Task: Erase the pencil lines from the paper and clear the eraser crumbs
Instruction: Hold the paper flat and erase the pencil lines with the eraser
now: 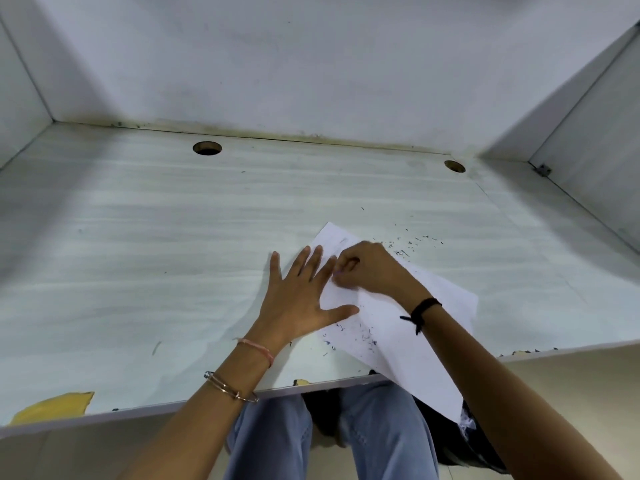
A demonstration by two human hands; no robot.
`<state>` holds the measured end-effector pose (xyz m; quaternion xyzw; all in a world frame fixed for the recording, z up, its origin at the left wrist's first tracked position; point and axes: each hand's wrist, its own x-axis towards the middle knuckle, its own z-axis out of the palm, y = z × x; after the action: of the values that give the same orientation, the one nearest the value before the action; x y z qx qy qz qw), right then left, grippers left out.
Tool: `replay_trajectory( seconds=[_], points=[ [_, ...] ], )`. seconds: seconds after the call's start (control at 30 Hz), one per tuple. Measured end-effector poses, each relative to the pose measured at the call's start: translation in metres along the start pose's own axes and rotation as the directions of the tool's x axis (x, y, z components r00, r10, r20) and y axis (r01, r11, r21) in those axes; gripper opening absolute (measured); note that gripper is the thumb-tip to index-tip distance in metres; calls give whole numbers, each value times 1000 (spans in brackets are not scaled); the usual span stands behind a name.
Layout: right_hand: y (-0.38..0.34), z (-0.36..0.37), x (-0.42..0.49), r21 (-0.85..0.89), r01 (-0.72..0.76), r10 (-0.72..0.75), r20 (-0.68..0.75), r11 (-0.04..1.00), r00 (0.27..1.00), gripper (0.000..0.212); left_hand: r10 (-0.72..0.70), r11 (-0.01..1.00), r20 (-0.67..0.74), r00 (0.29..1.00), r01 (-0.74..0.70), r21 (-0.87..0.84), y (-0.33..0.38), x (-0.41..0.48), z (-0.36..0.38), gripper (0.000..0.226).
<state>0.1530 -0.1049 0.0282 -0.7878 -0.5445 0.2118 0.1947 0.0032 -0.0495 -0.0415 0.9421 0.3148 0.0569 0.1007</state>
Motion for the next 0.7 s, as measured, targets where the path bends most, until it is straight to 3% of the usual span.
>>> replay_trajectory(
  seconds=[0.03, 0.17, 0.23, 0.37, 0.47, 0.53, 0.6, 0.7],
  points=[
    [1, 0, -2, 14, 2, -2, 29, 1000, 1000, 4, -2, 1000, 1, 1000, 2, -4, 0, 0, -1, 100],
    [26, -21, 12, 79, -133, 147, -205, 988, 968, 2, -2, 1000, 26, 1000, 3, -18, -1, 0, -2, 100],
    [32, -24, 16, 95, -152, 169, -213, 984, 962, 3, -11, 1000, 26, 1000, 12, -20, 0, -1, -3, 99],
    [39, -18, 12, 141, -135, 162, -204, 981, 965, 7, -32, 999, -136, 990, 26, -47, 5, 11, -6, 86],
    [50, -26, 4, 401, -118, 200, -169, 909, 965, 10, 34, 999, -298, 954, -44, -27, 8, 25, 0, 80],
    [58, -34, 0, 553, -122, 264, -184, 824, 947, 12, 44, 996, -262, 964, -62, -62, 8, 29, 4, 88],
    [57, -32, -2, 489, -132, 276, -236, 862, 932, 11, 6, 995, -158, 987, -22, -99, 8, 27, 6, 95],
    [36, -8, -7, 252, -64, 113, -184, 966, 976, 5, -26, 999, -52, 998, 24, -47, 9, 26, 4, 99]
  ],
)
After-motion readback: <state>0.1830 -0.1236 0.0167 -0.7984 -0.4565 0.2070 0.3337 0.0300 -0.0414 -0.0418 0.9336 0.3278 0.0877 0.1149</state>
